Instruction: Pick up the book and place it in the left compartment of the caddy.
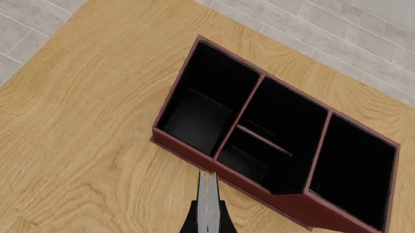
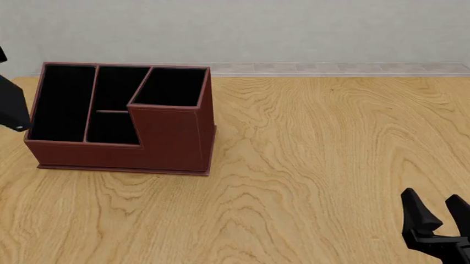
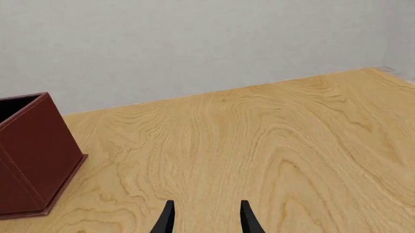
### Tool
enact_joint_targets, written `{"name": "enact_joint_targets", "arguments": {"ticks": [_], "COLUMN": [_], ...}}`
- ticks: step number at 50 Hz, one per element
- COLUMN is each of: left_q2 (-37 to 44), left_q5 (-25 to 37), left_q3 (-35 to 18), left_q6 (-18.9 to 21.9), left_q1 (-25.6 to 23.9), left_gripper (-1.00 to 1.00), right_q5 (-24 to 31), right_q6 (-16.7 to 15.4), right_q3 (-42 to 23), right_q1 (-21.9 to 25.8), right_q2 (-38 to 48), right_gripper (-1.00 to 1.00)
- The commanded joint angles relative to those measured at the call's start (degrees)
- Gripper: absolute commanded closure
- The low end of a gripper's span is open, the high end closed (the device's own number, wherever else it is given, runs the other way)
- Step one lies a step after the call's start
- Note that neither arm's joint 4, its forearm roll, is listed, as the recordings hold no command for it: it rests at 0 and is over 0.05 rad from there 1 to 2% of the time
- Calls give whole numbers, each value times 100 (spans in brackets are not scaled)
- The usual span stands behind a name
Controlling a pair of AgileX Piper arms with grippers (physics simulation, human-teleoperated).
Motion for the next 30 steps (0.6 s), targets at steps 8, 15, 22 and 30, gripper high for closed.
{"name": "enact_joint_targets", "arguments": {"ticks": [8,15,22,30], "left_q2": [328,505,728,1056], "left_q5": [-98,-145,-198,-254], "left_q3": [-358,-508,-676,-905], "left_q6": [-79,-32,37,102], "left_q1": [-119,-59,-47,-76], "left_gripper": [100,100,100,100], "right_q5": [-10,-23,-13,-173], "right_q6": [-5,2,14,50], "right_q3": [0,0,0,0], "right_q1": [-34,-57,-76,-109], "right_q2": [12,18,14,222], "right_gripper": [-100,-100,-100,-100]}}
